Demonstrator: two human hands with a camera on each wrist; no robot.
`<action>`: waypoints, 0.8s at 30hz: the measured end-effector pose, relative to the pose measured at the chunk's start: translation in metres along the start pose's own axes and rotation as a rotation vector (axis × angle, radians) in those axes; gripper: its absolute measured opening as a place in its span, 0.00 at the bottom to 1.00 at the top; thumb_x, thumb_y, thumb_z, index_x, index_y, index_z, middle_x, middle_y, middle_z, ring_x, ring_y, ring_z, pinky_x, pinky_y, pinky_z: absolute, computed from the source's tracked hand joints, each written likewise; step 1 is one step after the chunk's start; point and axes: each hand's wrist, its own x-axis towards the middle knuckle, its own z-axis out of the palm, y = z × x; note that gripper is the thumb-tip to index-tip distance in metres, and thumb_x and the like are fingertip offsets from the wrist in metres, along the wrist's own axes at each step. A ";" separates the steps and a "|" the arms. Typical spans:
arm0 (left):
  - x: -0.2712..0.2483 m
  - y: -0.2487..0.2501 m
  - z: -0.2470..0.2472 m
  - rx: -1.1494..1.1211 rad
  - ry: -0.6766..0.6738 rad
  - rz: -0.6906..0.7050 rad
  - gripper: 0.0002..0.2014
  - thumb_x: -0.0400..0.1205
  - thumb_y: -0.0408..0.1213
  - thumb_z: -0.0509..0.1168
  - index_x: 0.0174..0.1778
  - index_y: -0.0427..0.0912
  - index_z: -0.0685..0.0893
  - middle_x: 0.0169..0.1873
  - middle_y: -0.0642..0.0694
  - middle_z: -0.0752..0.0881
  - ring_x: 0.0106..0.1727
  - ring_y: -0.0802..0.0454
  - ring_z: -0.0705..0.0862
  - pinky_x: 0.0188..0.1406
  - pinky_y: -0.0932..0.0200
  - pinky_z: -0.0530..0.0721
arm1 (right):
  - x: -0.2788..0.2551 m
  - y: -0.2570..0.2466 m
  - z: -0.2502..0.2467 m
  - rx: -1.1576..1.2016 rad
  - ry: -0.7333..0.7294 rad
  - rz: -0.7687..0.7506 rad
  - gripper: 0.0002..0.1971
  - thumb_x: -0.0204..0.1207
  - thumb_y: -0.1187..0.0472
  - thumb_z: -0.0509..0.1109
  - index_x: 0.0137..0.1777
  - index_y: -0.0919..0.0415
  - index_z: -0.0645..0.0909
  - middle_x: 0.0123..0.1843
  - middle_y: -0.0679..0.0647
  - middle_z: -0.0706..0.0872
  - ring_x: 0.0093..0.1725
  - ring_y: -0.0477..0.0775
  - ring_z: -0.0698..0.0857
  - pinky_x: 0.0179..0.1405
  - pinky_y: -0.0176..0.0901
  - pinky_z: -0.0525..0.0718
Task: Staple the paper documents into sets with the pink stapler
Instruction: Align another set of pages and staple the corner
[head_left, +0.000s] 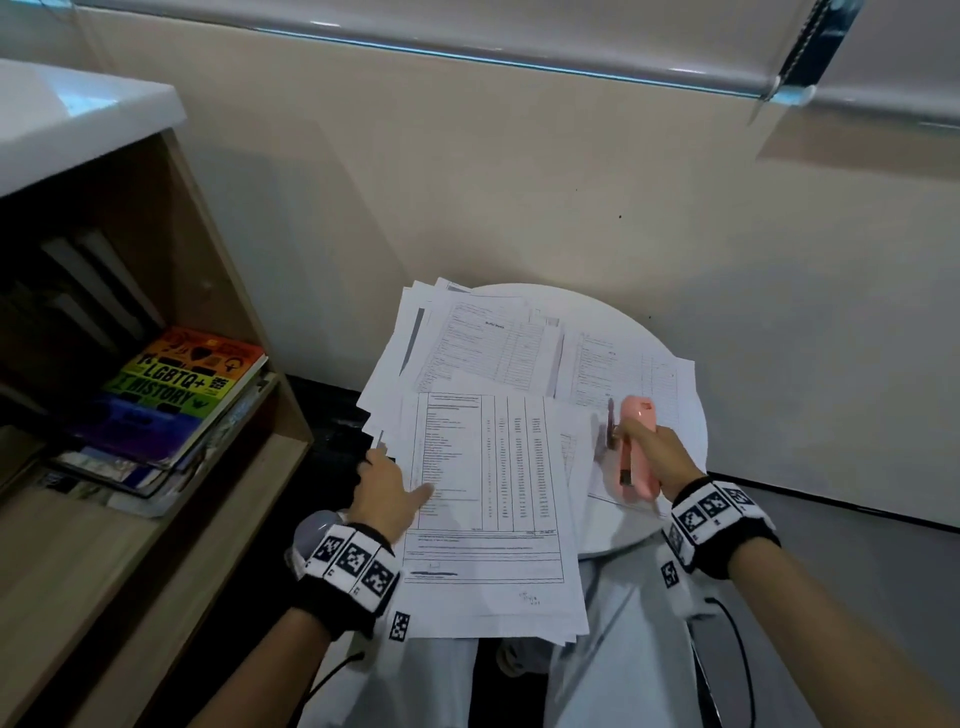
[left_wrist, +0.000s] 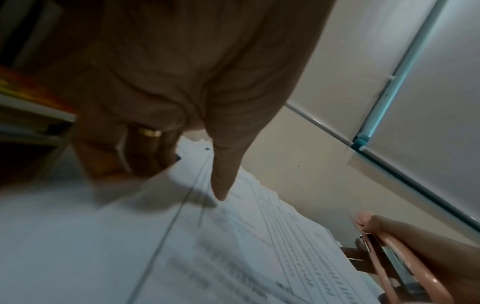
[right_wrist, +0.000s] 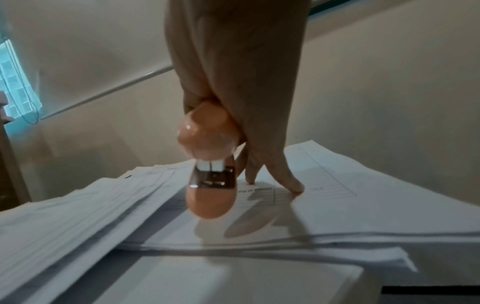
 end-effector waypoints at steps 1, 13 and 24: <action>0.001 -0.009 0.003 -0.061 -0.021 0.030 0.29 0.76 0.42 0.73 0.67 0.30 0.70 0.67 0.35 0.76 0.65 0.39 0.78 0.62 0.46 0.81 | 0.000 0.000 0.000 0.031 0.020 0.005 0.08 0.76 0.58 0.66 0.42 0.64 0.80 0.33 0.57 0.83 0.30 0.55 0.81 0.27 0.38 0.74; -0.036 0.006 0.021 -0.498 -0.010 0.164 0.13 0.84 0.27 0.60 0.62 0.31 0.67 0.56 0.43 0.79 0.56 0.49 0.79 0.57 0.58 0.77 | -0.024 -0.047 0.022 0.183 0.136 -0.352 0.02 0.78 0.61 0.68 0.44 0.57 0.78 0.35 0.54 0.82 0.27 0.50 0.78 0.23 0.38 0.76; -0.047 0.011 0.009 0.199 0.198 0.302 0.39 0.74 0.43 0.73 0.75 0.38 0.58 0.68 0.44 0.61 0.70 0.46 0.63 0.69 0.53 0.70 | -0.030 -0.028 0.114 -0.405 -0.307 -0.147 0.18 0.83 0.57 0.61 0.67 0.66 0.69 0.59 0.64 0.82 0.31 0.49 0.81 0.26 0.42 0.79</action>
